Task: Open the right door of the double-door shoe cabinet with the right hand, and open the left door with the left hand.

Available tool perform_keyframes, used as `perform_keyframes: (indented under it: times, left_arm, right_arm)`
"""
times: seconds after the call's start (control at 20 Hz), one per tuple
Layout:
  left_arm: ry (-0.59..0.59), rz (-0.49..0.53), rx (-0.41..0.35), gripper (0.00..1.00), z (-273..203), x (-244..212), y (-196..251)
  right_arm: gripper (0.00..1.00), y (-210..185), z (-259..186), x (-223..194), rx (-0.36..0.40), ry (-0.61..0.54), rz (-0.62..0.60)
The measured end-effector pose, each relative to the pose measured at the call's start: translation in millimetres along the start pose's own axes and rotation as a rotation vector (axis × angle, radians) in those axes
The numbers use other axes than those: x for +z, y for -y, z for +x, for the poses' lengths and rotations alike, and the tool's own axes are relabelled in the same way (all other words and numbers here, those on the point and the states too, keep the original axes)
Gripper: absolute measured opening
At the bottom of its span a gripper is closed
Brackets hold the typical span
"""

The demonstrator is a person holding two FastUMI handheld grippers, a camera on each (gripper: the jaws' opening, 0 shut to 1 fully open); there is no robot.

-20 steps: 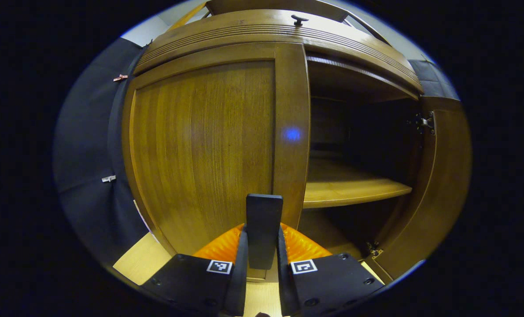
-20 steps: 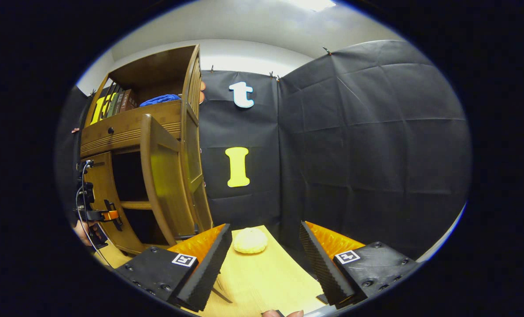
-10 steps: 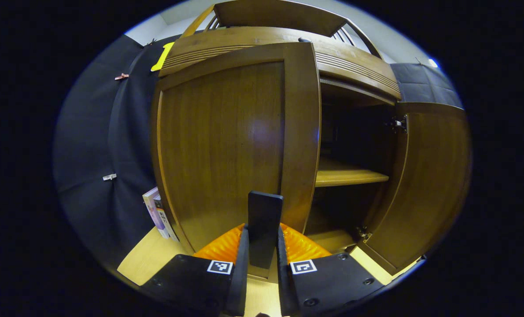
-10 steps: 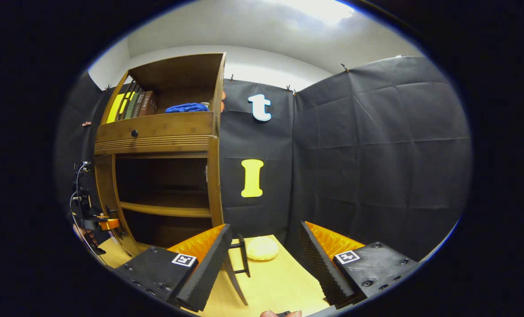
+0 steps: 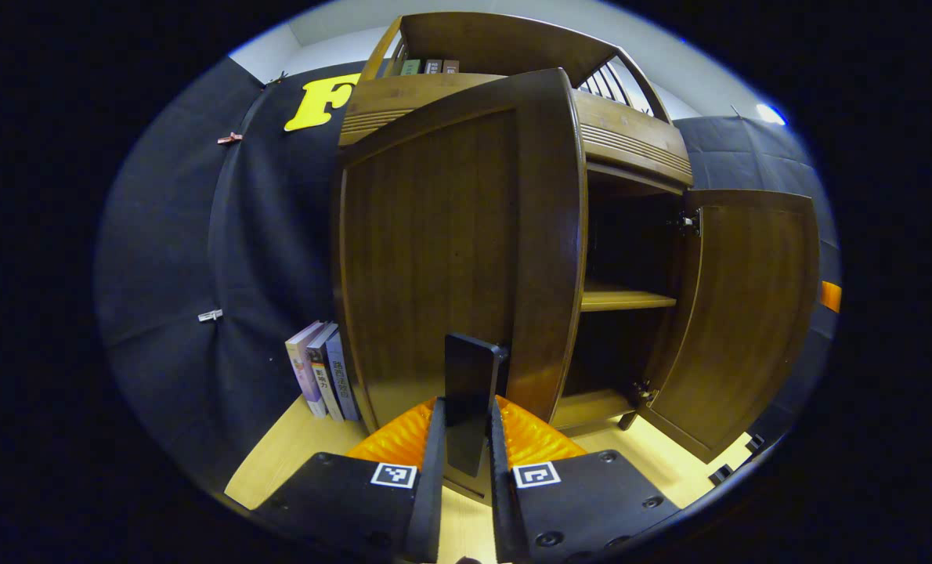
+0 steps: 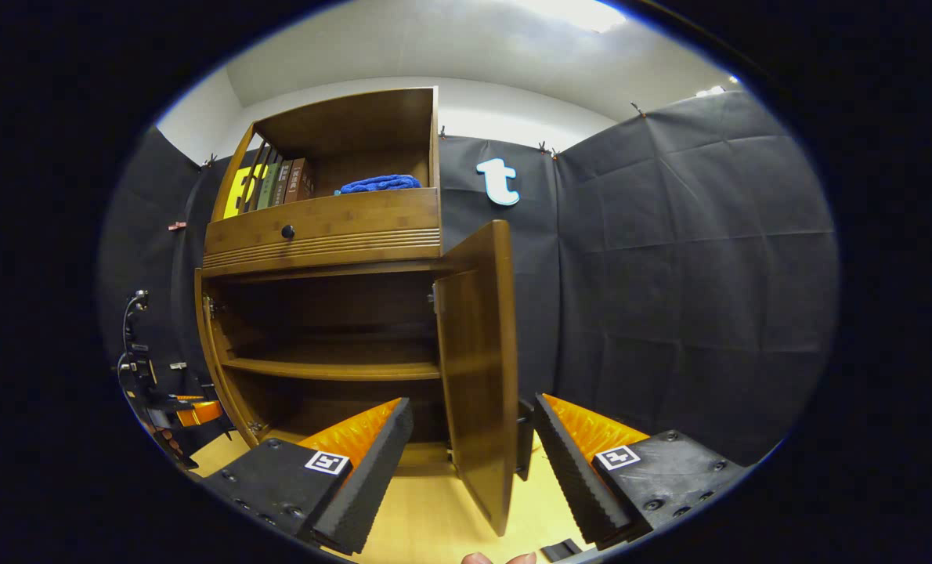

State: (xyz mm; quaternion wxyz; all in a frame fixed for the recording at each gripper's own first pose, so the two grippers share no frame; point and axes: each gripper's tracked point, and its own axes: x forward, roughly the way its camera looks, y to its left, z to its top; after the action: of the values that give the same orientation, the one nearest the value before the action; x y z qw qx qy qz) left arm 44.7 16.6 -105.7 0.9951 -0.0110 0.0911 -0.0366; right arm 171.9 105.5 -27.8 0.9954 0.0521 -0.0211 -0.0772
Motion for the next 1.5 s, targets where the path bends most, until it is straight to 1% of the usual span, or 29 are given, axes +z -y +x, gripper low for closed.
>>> perform_keyframes:
  times: [0.1, 0.15, 0.3, 0.35, 0.4, 0.45, 0.55, 0.6, 0.7, 0.75, 0.8, 0.85, 0.95, 1.0, 1.15, 1.3, 1.35, 1.4, 1.5]
  left_arm:
    - [0.007, -0.01, 0.0, 0.29, -7, -1, -9]
    - [0.011, -0.014, 0.0, 0.29, -11, 0, -13]
    - [0.02, -0.023, 0.004, 0.27, -21, -2, -26]
    - [0.022, -0.024, 0.005, 0.27, -24, -2, -30]
    - [0.026, -0.024, 0.005, 0.27, -27, -2, -33]
    - [0.029, -0.024, 0.006, 0.24, -30, -4, -37]
    - [0.036, -0.019, 0.006, 0.23, -35, -4, -43]
    - [0.041, -0.016, 0.008, 0.23, -36, -4, -46]
    - [0.043, -0.014, 0.01, 0.22, -41, -5, -53]
    - [0.044, -0.012, 0.011, 0.2, -43, -5, -56]
    - [0.046, -0.011, 0.009, 0.2, -45, -5, -59]
    - [0.047, -0.01, 0.005, 0.19, -46, -5, -62]
    - [0.047, -0.015, -0.013, 0.19, -47, -5, -66]
    - [0.049, -0.019, -0.02, 0.19, -48, -5, -67]
    - [0.055, -0.035, -0.03, 0.19, -51, -4, -73]
    - [0.059, -0.03, -0.01, 0.19, -54, -9, -83]
    - [0.06, -0.023, 0.0, 0.19, -55, -7, -90]
    - [0.063, -0.016, 0.012, 0.19, -57, -6, -95]
    - [0.069, -0.008, 0.039, 0.19, -60, -3, -109]
  right_arm:
    - [1.0, -14, 5, -3, 0.025, -0.011, 0.016]
    - [0.98, -22, 7, -5, 0.036, -0.015, 0.017]
    - [0.98, -42, 12, -10, 0.072, -0.03, 0.004]
    - [1.0, -49, 14, -12, 0.084, -0.033, 0.001]
    - [0.98, -54, 15, -14, 0.093, -0.036, 0.002]
    - [0.98, -60, 16, -15, 0.103, -0.04, 0.004]
    - [0.98, -69, 18, -19, 0.116, -0.048, 0.006]
    - [0.92, -74, 19, -21, 0.122, -0.053, 0.007]
    - [0.92, -81, 21, -25, 0.131, -0.06, 0.009]
    - [0.98, -83, 21, -26, 0.132, -0.062, 0.012]
    - [0.98, -86, 22, -28, 0.136, -0.065, 0.016]
    - [0.92, -89, 23, -30, 0.139, -0.066, 0.019]
    - [0.92, -94, 26, -31, 0.144, -0.07, 0.022]
    - [0.98, -95, 28, -32, 0.146, -0.072, 0.023]
    - [0.98, -99, 32, -36, 0.152, -0.08, 0.035]
    - [0.98, -103, 37, -39, 0.162, -0.086, 0.043]
    - [1.0, -104, 37, -39, 0.164, -0.087, 0.04]
    - [0.98, -104, 38, -38, 0.168, -0.086, 0.039]
    - [0.98, -103, 39, -40, 0.174, -0.085, 0.039]
